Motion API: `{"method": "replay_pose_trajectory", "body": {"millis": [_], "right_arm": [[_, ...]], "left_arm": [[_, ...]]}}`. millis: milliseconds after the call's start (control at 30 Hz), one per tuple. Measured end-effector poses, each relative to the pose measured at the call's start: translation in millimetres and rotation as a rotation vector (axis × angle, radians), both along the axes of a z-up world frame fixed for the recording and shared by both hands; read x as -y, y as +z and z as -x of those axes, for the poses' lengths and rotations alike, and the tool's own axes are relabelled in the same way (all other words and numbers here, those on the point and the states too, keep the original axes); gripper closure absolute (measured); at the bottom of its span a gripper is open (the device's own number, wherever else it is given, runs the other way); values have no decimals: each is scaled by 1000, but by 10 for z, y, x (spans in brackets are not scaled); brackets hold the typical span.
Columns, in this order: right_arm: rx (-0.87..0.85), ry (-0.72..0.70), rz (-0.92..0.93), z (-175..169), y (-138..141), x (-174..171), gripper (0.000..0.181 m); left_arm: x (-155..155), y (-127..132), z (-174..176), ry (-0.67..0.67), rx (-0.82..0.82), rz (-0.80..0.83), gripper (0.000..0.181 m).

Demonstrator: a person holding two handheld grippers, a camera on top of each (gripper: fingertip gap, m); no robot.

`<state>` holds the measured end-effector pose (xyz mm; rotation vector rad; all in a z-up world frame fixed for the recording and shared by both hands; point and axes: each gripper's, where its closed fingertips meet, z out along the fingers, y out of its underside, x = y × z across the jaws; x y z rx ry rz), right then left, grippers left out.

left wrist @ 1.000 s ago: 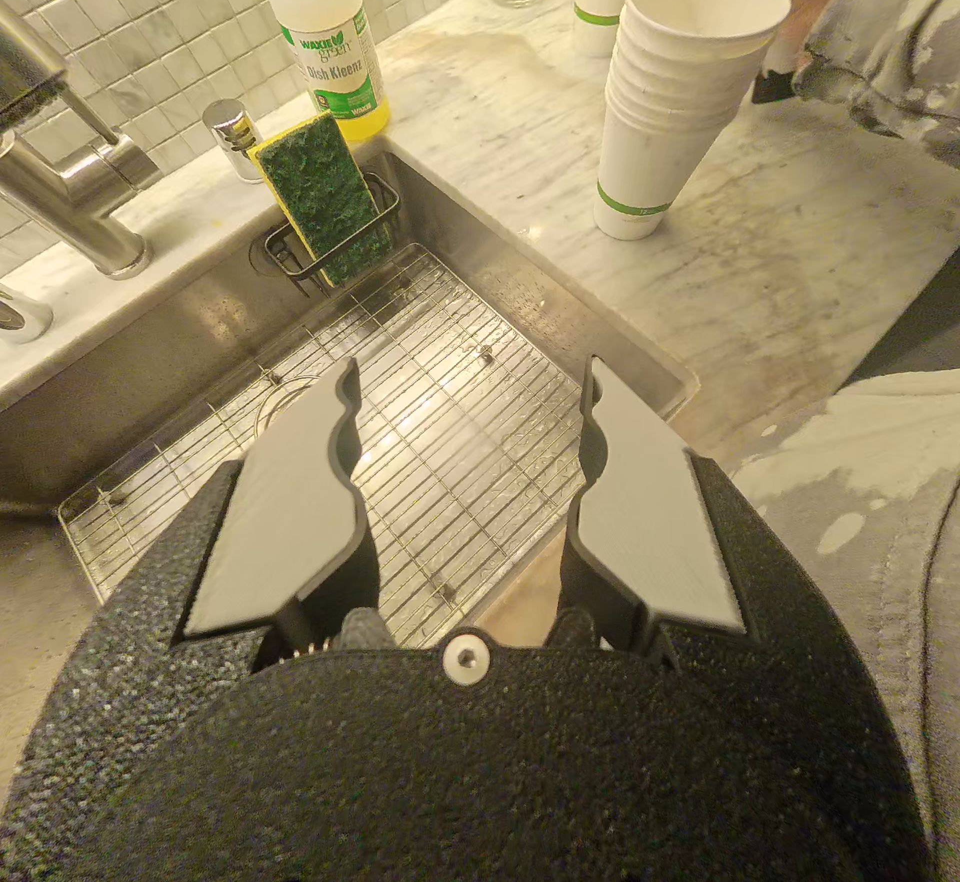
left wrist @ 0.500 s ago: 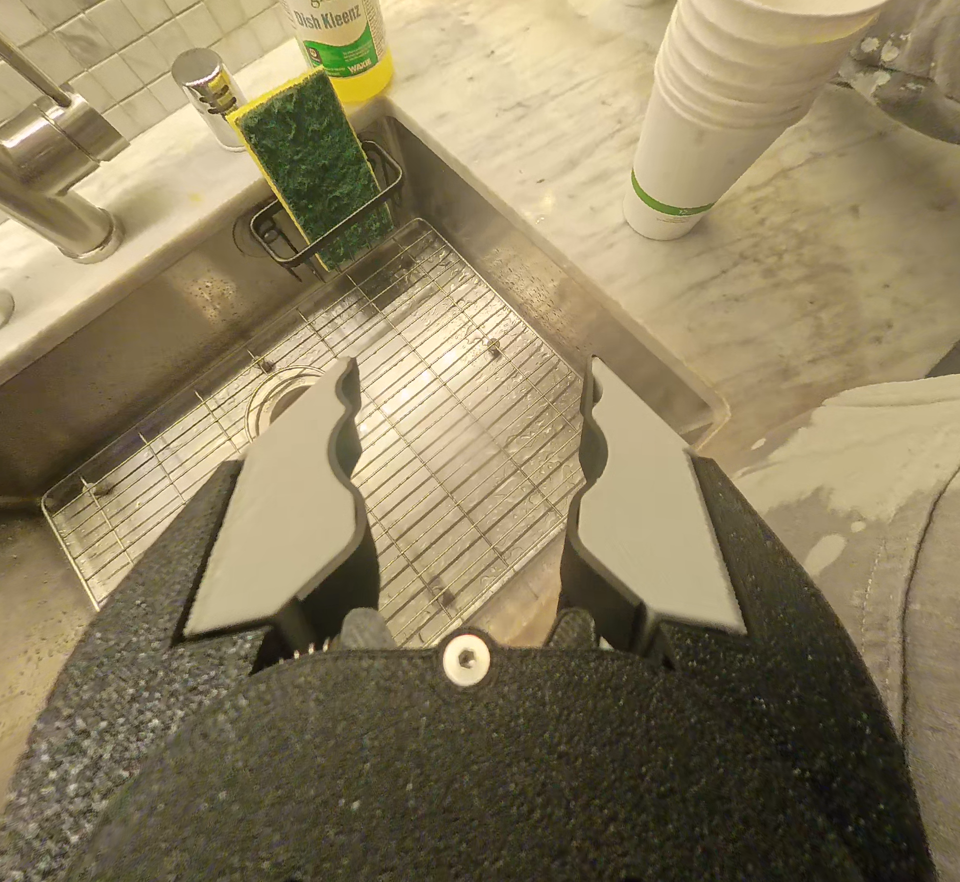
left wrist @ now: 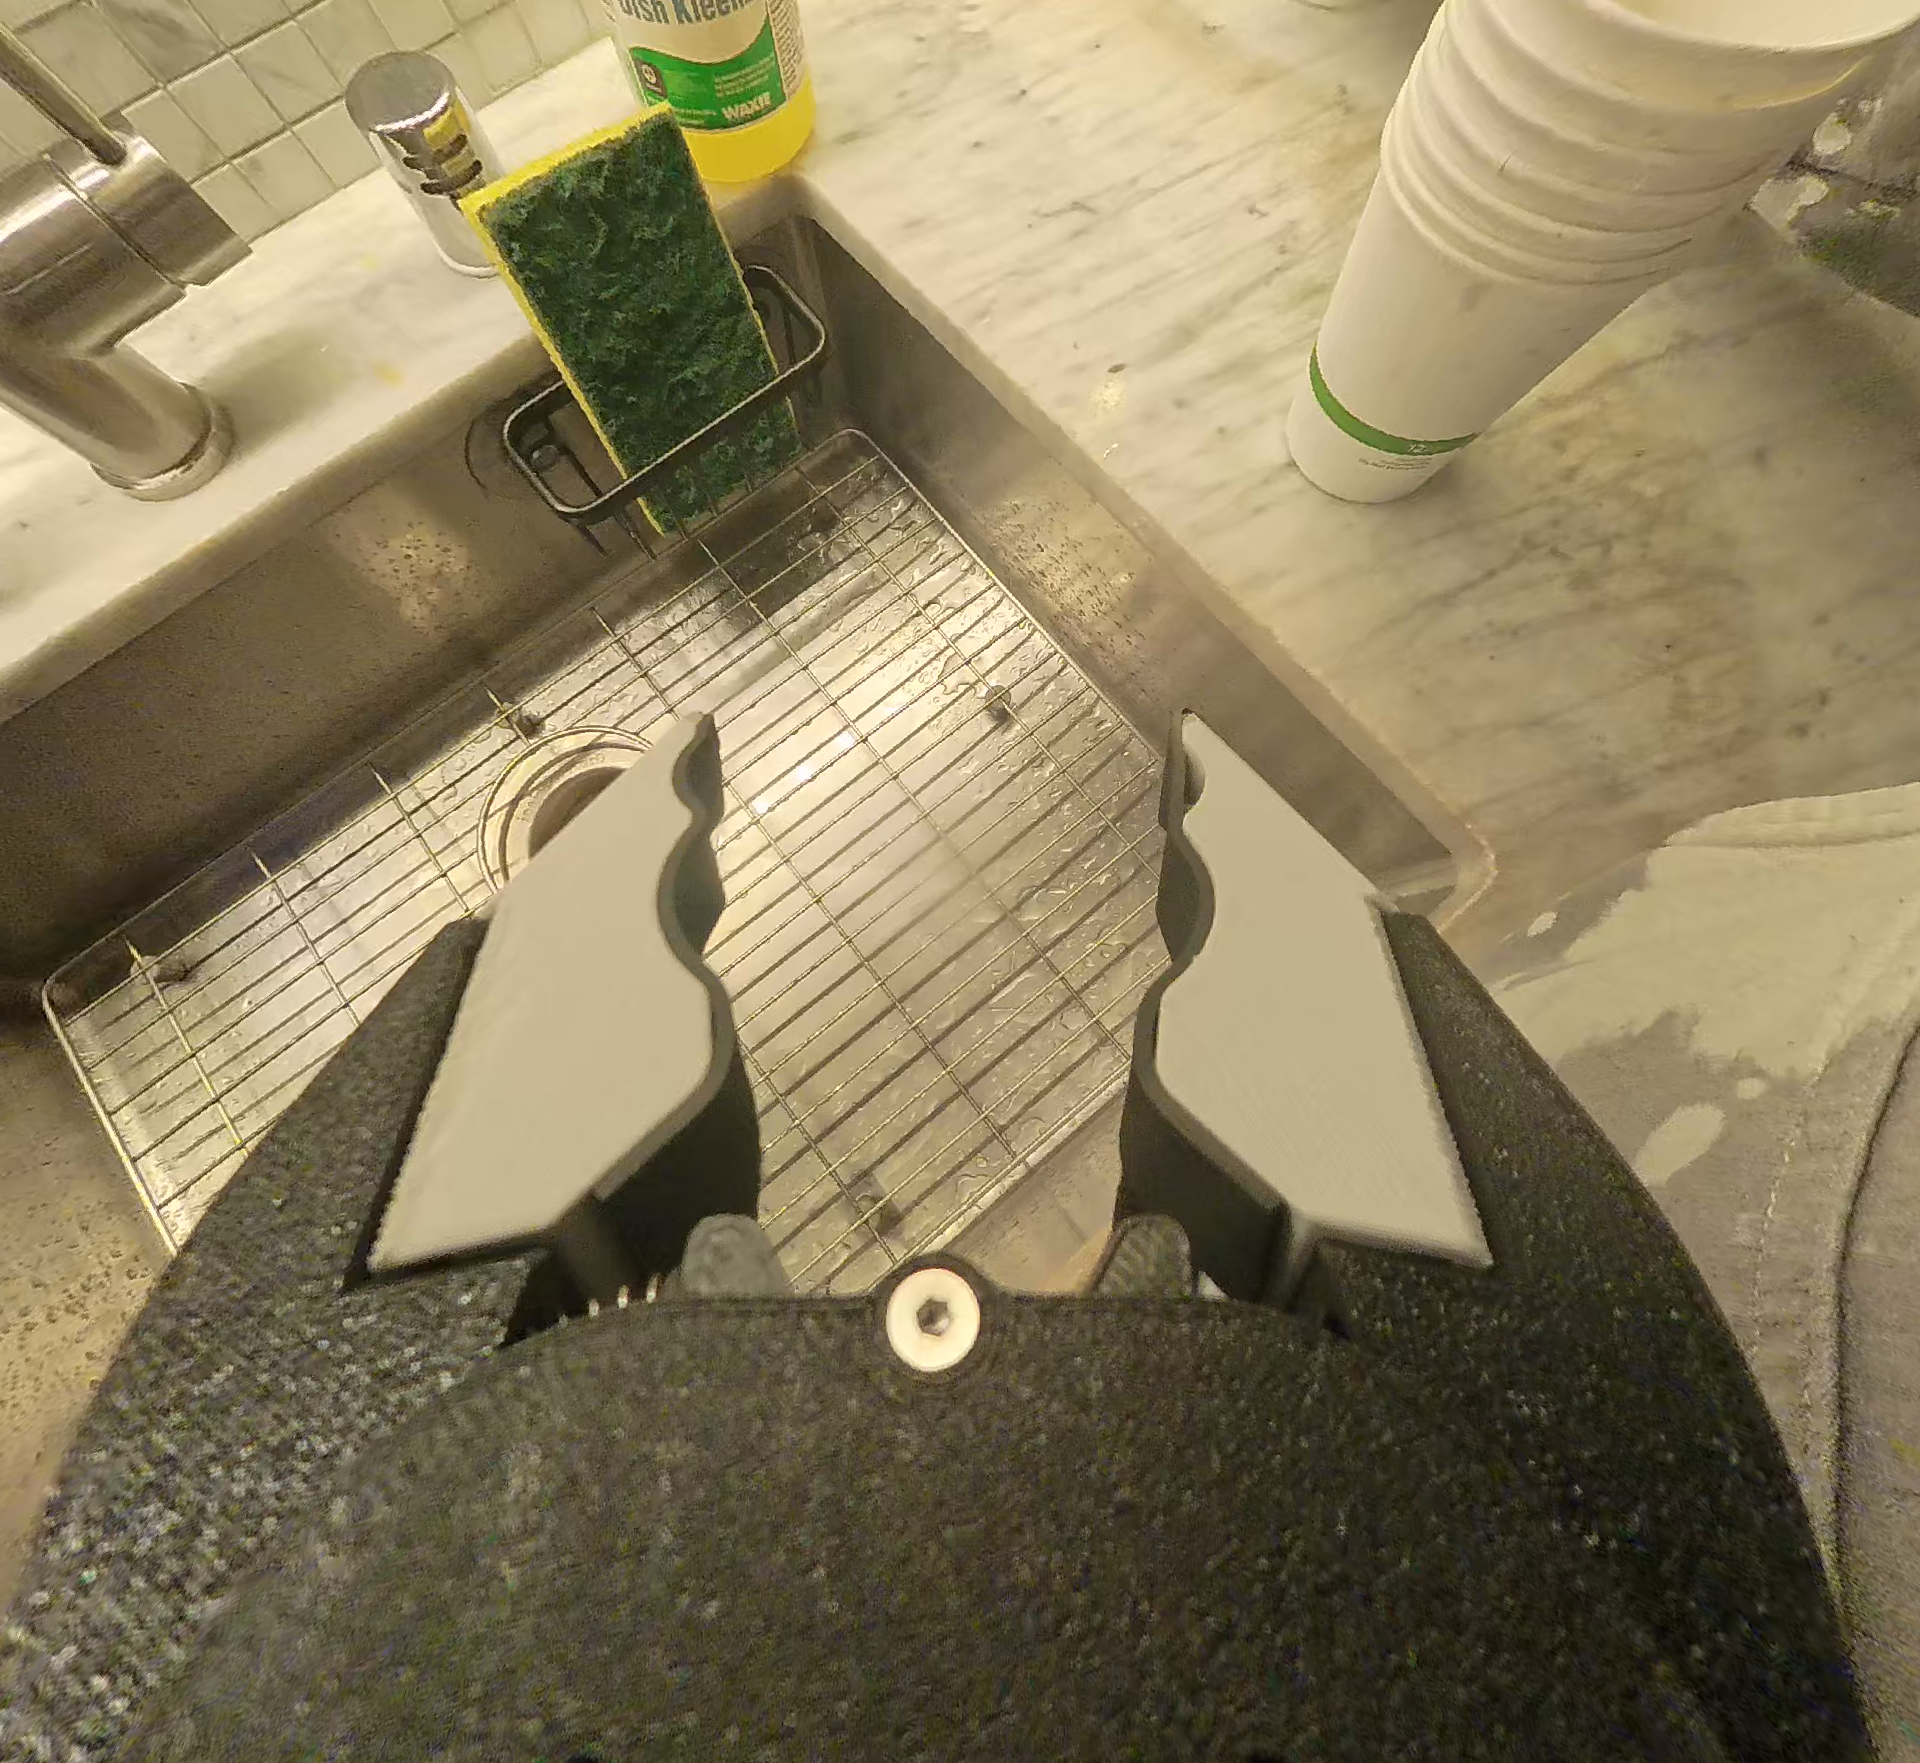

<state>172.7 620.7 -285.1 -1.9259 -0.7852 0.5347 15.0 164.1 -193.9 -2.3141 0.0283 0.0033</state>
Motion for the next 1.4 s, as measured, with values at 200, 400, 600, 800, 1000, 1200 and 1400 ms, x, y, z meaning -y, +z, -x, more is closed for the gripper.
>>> {"method": "replay_pose_trajectory", "body": {"millis": [200, 400, 600, 800, 1000, 1200, 1400], "right_arm": [[-50, -17, -51, -67, 114, 80, 85], [-123, 0, -74, -148, 280, 328, 86], [-158, 82, -115, -235, 823, 754, 87], [-113, 167, -139, -337, 1557, 1213, 87], [-54, 251, -159, -270, 2286, 1759, 87], [-34, 348, -155, 106, 2705, 2508, 86], [-32, 428, -98, 674, 2550, 3327, 87]], "left_arm": [[-7, -18, 23, -7, 0, 3, 97], [-51, -18, 9, -33, 1, 3, 97], [-80, 34, -19, -58, 11, -39, 97], [11, 108, -88, -90, 37, -106, 97], [247, 210, -51, -116, 55, -178, 97], [654, 261, 217, -109, 59, -218, 97], [1179, 312, 608, -88, 53, -244, 97]]}}
